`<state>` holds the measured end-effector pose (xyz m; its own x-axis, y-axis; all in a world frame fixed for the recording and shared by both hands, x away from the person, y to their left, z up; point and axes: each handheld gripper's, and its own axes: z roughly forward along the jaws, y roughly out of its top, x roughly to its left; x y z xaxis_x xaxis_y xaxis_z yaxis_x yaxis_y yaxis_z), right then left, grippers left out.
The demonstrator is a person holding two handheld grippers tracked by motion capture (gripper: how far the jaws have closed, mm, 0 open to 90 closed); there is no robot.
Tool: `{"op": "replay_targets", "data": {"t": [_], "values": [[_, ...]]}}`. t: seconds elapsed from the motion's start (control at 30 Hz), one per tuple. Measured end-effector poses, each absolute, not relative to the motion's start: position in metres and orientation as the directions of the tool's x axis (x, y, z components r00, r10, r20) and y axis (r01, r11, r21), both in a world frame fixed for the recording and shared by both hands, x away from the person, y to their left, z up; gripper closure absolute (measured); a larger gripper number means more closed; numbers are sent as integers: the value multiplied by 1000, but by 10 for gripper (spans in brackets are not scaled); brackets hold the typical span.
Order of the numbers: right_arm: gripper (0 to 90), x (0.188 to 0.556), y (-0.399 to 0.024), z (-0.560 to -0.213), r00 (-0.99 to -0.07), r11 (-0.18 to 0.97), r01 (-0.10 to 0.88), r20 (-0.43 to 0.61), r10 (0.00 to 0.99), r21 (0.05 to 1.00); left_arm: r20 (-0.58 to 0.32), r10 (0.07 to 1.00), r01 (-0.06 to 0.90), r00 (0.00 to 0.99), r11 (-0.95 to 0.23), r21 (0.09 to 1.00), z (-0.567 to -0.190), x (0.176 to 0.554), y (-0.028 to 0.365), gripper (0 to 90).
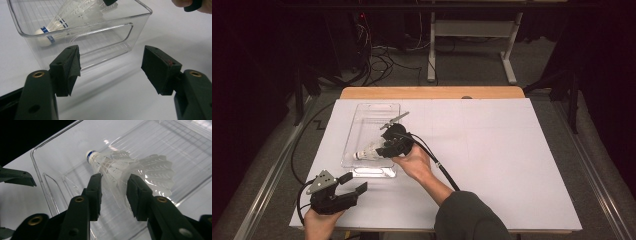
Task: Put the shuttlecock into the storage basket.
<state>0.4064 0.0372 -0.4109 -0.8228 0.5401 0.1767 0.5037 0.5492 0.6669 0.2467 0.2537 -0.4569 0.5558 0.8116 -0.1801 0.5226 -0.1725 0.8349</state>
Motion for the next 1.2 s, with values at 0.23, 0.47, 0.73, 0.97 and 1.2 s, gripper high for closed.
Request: {"op": "replay_targets", "data": {"t": [0.23, 0.47, 0.73, 0.97, 1.2], "values": [[825, 406, 32, -410, -820, 549, 506, 172, 547, 665, -179, 812, 523, 556, -174, 834, -457, 247, 253, 320], [900, 406, 33, -412, -819, 558, 514, 178, 546, 652, -179, 811, 523, 556, -174, 835, -457, 247, 253, 320], [900, 404, 37, -415, -818, 567, 518, 176, 548, 640, -180, 812, 522, 555, -172, 836, -457, 247, 253, 320], [766, 403, 34, -410, -811, 565, 513, 150, 565, 647, -179, 811, 523, 556, -175, 834, -457, 247, 253, 320], [714, 400, 30, -405, -813, 560, 496, 126, 569, 663, -179, 812, 523, 556, -174, 834, -457, 247, 253, 320]]}}
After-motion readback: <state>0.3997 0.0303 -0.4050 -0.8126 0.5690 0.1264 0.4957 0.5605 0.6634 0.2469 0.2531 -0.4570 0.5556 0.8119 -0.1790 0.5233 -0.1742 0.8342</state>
